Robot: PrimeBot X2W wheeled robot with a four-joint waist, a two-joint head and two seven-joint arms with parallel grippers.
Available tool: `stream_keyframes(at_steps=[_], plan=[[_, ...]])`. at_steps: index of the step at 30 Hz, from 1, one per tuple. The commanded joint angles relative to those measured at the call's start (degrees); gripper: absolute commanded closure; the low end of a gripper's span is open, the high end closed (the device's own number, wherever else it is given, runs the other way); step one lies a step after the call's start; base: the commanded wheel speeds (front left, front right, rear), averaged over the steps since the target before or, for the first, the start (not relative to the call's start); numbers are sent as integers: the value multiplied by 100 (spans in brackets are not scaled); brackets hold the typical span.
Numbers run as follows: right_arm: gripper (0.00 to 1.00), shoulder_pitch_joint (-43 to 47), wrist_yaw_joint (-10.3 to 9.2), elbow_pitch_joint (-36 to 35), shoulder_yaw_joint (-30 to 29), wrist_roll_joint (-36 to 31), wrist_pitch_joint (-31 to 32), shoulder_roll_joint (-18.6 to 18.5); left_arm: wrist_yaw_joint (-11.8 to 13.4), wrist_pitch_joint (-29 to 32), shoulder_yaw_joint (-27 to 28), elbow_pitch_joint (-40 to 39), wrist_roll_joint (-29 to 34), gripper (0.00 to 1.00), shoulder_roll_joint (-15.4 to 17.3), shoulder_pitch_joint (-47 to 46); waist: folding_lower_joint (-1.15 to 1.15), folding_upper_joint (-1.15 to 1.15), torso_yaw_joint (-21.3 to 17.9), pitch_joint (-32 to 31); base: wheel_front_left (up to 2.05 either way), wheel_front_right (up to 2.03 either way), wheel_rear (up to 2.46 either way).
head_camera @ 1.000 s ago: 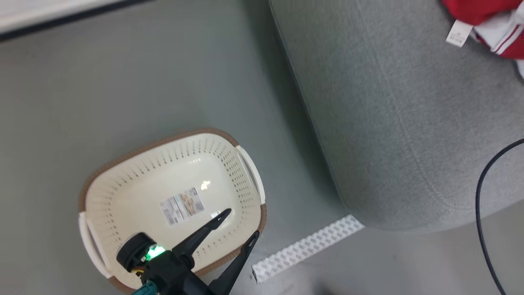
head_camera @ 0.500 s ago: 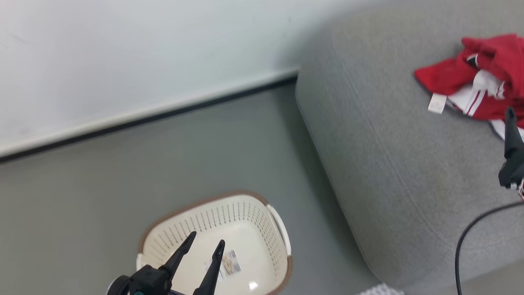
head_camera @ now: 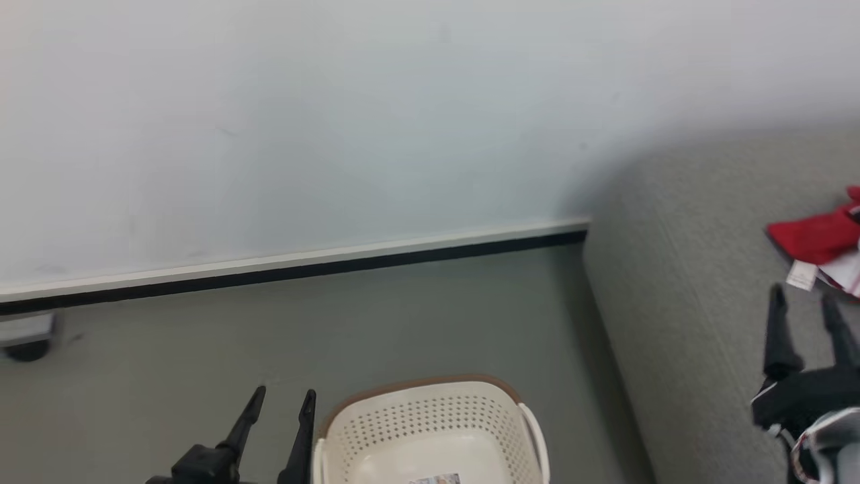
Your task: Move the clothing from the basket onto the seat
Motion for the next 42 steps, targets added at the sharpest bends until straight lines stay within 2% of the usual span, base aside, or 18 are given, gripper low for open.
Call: stream_keyframes(at_steps=[1,8,15,23,37,42], plan=[[0,197,0,-182,23,-94,-38,151,-36,-12,92,-13,90,0,16,117,1,1,484,-321,0,0,0],[0,886,0,-825,366,-445,-214,705,-217,-13,679,-142,392,0,-168,319,1,1,701,-349,0,0,0],[0,1190,0,-910,669,-739,-225,926,-369,-13,1179,-12,569,0,-297,407,1,1,747,-361,0,0,0],[0,1434,0,-986,925,-743,-260,1029,-603,-13,1644,-14,776,0,-448,559,1,1,714,-321,0,0,0],[0,1610,0,-884,1226,-697,-273,1045,-940,-13,2011,-80,1121,0,-675,810,1,1,670,-290,0,0,0],[0,1561,0,-806,1269,-684,-332,1044,-964,-13,2081,-98,1194,0,-757,870,1,1,653,-286,0,0,0]])
